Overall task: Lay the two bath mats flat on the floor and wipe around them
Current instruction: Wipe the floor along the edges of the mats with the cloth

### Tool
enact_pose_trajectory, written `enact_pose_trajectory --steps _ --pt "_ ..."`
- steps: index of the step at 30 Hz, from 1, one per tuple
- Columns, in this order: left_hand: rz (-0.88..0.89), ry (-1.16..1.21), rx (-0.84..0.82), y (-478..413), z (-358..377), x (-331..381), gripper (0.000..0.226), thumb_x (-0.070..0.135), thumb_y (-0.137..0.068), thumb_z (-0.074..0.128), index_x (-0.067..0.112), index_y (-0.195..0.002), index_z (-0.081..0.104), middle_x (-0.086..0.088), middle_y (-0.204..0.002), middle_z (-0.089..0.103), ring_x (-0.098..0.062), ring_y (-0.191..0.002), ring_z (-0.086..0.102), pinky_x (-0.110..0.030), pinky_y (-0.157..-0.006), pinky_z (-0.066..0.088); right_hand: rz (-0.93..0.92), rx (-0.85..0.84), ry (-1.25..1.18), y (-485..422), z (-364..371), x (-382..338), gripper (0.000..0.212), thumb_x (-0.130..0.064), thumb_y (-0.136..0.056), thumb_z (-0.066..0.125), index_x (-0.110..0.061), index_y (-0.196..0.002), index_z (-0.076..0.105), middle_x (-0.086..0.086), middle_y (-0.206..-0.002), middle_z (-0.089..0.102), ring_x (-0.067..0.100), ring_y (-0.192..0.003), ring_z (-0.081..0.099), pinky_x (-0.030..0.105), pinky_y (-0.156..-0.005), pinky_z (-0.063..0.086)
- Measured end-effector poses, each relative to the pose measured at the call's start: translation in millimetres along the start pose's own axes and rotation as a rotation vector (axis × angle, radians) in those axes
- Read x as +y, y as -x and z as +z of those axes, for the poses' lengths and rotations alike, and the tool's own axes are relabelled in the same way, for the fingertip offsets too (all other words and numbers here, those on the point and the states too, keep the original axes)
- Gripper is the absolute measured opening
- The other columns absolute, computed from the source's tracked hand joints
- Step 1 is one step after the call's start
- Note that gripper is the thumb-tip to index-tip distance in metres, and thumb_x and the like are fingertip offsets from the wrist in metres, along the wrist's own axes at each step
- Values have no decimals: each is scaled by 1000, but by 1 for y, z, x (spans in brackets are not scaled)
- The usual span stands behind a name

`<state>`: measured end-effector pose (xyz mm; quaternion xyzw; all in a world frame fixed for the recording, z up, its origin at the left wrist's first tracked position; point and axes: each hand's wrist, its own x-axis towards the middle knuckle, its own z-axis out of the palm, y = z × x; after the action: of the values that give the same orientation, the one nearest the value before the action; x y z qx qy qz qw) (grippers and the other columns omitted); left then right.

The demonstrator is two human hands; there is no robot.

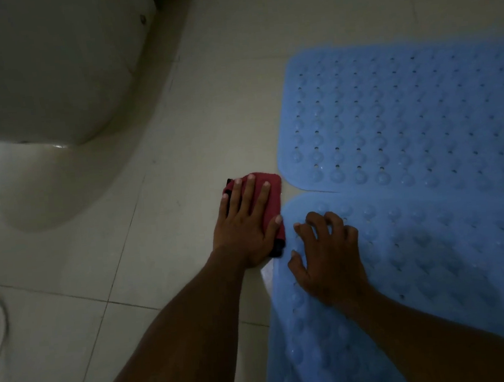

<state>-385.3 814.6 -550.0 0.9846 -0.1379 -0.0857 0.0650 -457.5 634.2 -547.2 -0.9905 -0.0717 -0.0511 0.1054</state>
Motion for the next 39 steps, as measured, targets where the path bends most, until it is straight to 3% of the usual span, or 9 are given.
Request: enact_pose_trajectory --steps 4,10,16,25,31,39 --pt "-11 12 10 -10 -2 0 78 65 -93 6 30 -162 -4 -3 -170 -13 -21 -155 -17 -41 -123 -13 29 131 -17 -21 -4 6 38 -38 -84 57 -16 -115 64 9 -116 61 33 -106 55 43 -80 38" --pt "-71 30 4 -54 -4 -1 72 59 -102 18 29 -162 -9 -4 -169 -17 -24 -155 -19 -43 -124 -13 107 168 13 -122 -2 36 46 -40 -91 46 -16 -128 56 8 -137 55 32 -132 46 47 -98 37" --pt "-143 39 50 -107 -10 8 76 61 -97 13 26 -163 -3 -7 -170 -11 -28 -156 -15 -45 -124 -12 121 123 48 -210 20 81 57 -44 -95 37 -12 -141 49 15 -153 44 37 -145 33 56 -112 30" --pt "-172 46 18 -117 -14 9 77 63 -98 14 26 -162 -5 -9 -170 -12 -29 -155 -16 -50 -125 -6 164 131 81 -212 27 84 60 -45 -98 33 -15 -149 40 13 -159 36 34 -149 26 56 -118 21" --pt "-349 95 -94 -99 -10 40 75 61 -101 8 23 -159 -19 -11 -166 -27 -32 -152 -28 -52 -123 -13 172 74 52 -213 18 81 62 -45 -96 34 -16 -151 38 13 -160 33 34 -150 23 57 -119 18" --pt "-470 89 -66 -71 0 69 78 65 -98 6 20 -159 -11 -15 -168 -15 -35 -153 -19 -54 -123 -10 193 8 2 -215 14 80 64 -46 -96 33 -17 -153 35 13 -163 28 33 -152 17 57 -121 13"
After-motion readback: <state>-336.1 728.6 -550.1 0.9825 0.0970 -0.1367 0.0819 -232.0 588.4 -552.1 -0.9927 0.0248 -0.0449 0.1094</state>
